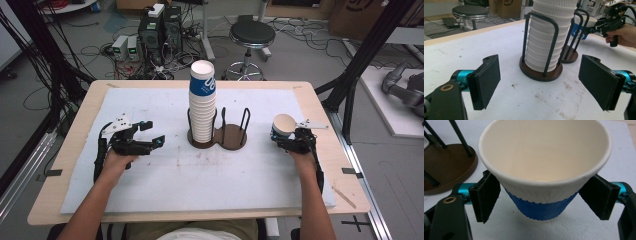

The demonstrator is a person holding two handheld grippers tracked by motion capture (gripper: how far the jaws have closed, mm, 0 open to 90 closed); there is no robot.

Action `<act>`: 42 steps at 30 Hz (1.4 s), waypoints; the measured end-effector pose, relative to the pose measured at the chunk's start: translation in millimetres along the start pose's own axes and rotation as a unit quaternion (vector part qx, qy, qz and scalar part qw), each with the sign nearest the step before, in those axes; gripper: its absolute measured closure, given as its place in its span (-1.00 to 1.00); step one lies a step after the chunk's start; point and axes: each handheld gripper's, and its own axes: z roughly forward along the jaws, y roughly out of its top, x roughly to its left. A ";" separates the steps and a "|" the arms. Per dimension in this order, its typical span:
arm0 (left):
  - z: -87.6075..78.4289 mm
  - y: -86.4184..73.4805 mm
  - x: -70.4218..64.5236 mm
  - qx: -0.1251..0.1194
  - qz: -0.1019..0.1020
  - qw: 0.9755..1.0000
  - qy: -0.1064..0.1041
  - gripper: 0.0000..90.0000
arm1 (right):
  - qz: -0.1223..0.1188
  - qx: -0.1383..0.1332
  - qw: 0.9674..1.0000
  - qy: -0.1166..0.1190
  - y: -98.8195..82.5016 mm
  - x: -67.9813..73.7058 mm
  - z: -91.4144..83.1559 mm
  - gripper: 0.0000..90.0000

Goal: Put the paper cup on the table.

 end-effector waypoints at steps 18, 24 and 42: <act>-1.1 -0.2 1.9 -0.005 -0.005 1.000 0.001 -0.61 | -0.005 -0.003 1.000 0.012 -14.8 3.8 -50.1 -0.56; -1.9 0.6 2.3 -0.018 -0.006 1.000 0.003 -0.61 | -0.014 -0.074 0.997 0.029 -3.0 15.9 -71.6 -0.56; -3.8 3.5 -2.0 -0.032 -0.006 0.999 0.001 -0.61 | -0.060 -0.112 0.989 0.081 19.0 36.0 -85.5 -0.56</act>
